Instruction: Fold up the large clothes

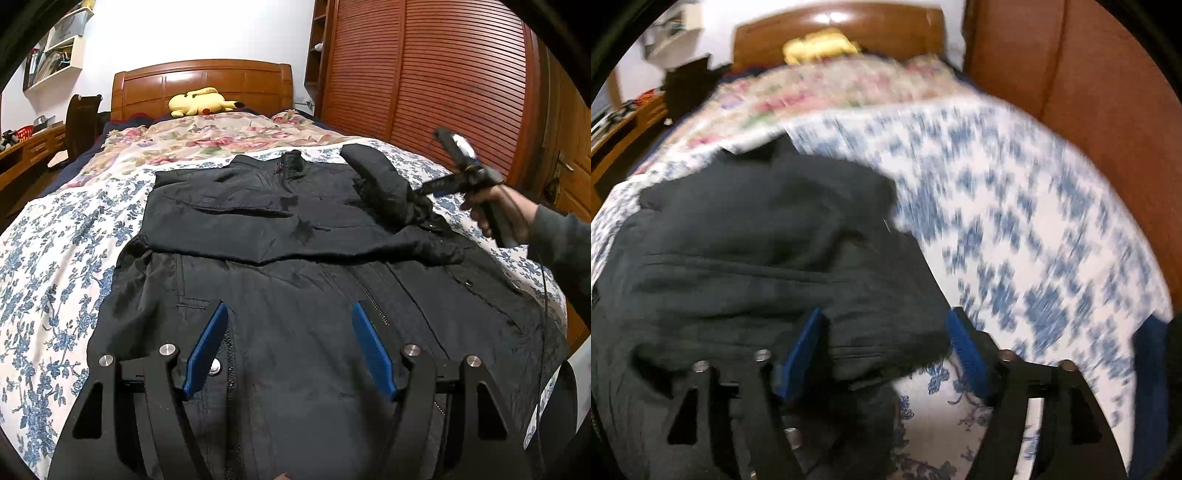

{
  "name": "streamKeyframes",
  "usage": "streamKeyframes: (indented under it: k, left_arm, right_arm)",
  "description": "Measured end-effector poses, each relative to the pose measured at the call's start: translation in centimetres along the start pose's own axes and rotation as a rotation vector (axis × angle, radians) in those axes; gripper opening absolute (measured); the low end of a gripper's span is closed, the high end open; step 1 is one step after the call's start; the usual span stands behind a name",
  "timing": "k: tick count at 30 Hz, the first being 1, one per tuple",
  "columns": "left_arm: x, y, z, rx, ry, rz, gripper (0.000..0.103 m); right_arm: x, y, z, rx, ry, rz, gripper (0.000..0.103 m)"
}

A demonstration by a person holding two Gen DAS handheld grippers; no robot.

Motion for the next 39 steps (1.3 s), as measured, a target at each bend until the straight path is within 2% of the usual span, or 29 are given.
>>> streamKeyframes:
  k: [3,6,9,11,12,13,16,19,26,30,34,39]
  left_arm:
    - [0.0,0.0,0.0,0.002,0.000,-0.001,0.071]
    - [-0.1,-0.1,0.0,0.002,-0.002,-0.001,0.071]
    - [-0.1,-0.1,0.0,0.002,-0.005,0.000,0.071]
    - [-0.1,-0.1,0.0,0.001,-0.005,0.000,0.071]
    - [-0.1,0.0,0.0,0.001,-0.005,0.000,0.071]
    - [-0.1,-0.1,0.0,0.001,-0.005,0.000,0.071]
    - [-0.2,0.2,0.2,-0.005,-0.009,0.002,0.071]
    - [-0.3,0.6,0.3,-0.016,-0.017,0.009,0.071]
    - [0.6,2.4,0.6,-0.050,-0.014,0.023,0.071]
    - [1.6,3.8,0.8,-0.077,-0.006,0.036,0.071]
    - [3.2,5.5,0.9,-0.104,0.015,0.051,0.071]
    - [5.4,7.4,0.6,-0.131,0.041,0.078,0.071]
  right_arm:
    - [-0.1,-1.5,-0.2,0.017,-0.050,0.016,0.083]
    - [0.9,-3.5,1.7,0.040,-0.085,0.049,0.083]
    - [1.4,-3.9,2.4,0.037,-0.067,0.051,0.083]
    - [1.9,-3.6,3.4,0.035,-0.034,0.073,0.068]
    - [2.3,-3.2,3.3,0.032,-0.009,0.073,0.050]
    - [2.7,-2.9,3.5,0.029,0.023,0.066,0.025]
    - [4.3,-0.8,3.8,-0.018,0.130,0.027,0.019]
    - [6.0,3.0,4.5,-0.097,0.174,0.018,0.012]
    - [12.9,12.5,6.2,-0.286,0.318,0.027,0.010]
    - [17.4,16.2,6.0,-0.362,0.393,0.058,0.010]
    - [21.9,18.8,5.0,-0.412,0.464,0.112,0.009]
    - [26.7,20.4,2.7,-0.426,0.540,0.192,0.009]
Point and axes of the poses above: each gripper's, at about its wrist camera, not at the fingertips, and y roughly against the way its jaws point, x to its left, z to its top, the point moved 8 cm from there along -y, roughly the way its jaws point
